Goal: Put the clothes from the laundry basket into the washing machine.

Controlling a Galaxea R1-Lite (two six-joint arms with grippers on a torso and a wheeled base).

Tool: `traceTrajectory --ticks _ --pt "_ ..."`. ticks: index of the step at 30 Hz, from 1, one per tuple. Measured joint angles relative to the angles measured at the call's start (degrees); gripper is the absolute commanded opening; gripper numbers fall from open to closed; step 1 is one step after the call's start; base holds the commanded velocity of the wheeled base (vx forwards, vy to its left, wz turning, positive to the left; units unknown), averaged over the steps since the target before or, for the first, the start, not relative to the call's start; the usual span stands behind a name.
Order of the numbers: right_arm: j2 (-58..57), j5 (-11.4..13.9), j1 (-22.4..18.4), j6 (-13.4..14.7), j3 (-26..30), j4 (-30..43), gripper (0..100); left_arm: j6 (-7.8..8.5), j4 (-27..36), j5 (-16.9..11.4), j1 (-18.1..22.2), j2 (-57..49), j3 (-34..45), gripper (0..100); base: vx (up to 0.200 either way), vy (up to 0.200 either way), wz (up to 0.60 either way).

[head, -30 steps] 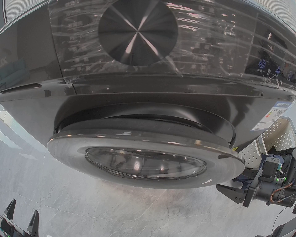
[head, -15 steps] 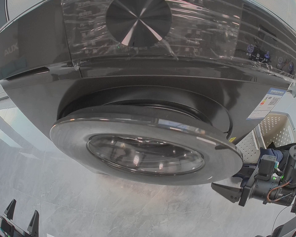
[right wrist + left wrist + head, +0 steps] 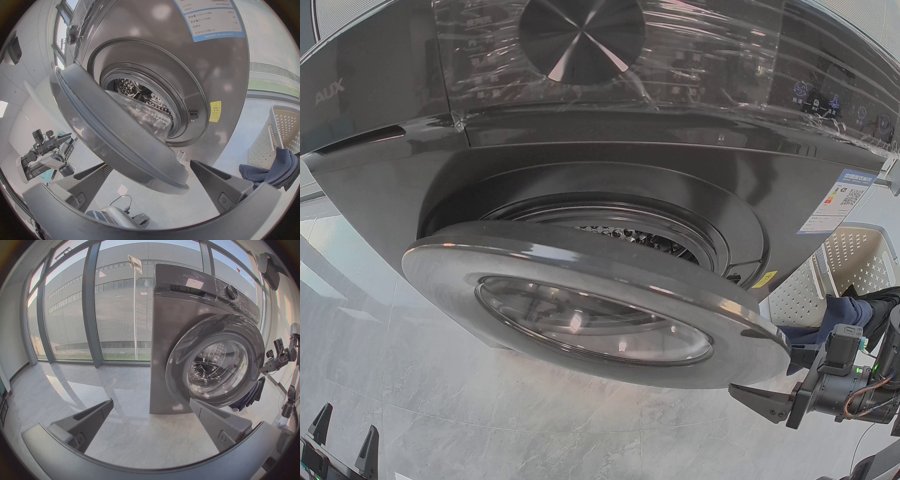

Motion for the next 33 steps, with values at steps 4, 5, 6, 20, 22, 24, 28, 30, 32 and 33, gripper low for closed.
traceTrajectory --ticks 4,5,6,20,22,24,28,30,32,33 --pt "1.91 -0.13 0.52 0.1 -0.91 -0.07 100 -0.05 0.0 0.0 -0.02 0.0 0.0 100 -0.1 0.0 0.0" --pt "2.38 -0.17 0.82 0.16 -0.94 -0.11 100 -0.05 0.0 0.0 -0.02 0.0 0.0 100 0.0 0.0 0.0" --pt "2.68 -0.16 1.18 0.24 -0.78 -0.09 100 -0.07 0.0 -0.02 0.02 0.0 0.0 100 0.0 0.0 0.0" --pt "1.66 -0.16 1.99 0.27 0.0 -0.05 100 0.15 0.0 -0.09 0.0 0.0 0.0 100 -0.086 0.0 0.0" --pt "2.77 -0.2 2.01 0.24 -0.96 -0.05 100 0.17 0.0 -0.09 0.0 0.0 0.0 100 -0.2 0.0 0.0" --pt "3.64 -0.17 2.28 0.24 -1.46 -0.09 100 0.17 0.0 -0.11 -0.05 0.0 0.0 100 -0.1 0.0 0.0" --pt "5.57 -0.11 4.11 0.6 -1.6 -0.18 100 0.17 0.0 -0.11 -0.02 0.0 0.0 100 0.0 0.0 0.0" --pt "6.03 -0.02 4.94 0.82 -1.05 -0.18 100 0.17 0.0 -0.11 0.0 -0.02 0.0 100 0.0 0.0 0.0" --pt "6.21 -0.06 5.4 0.88 -0.59 -0.62 100 0.15 0.0 -0.11 0.0 -0.02 0.0 100 0.0 0.0 0.0" --pt "6.24 -0.02 5.62 0.93 -0.24 -0.93 100 0.15 0.0 -0.11 0.0 -0.02 0.0 100 0.0 0.0 0.0"
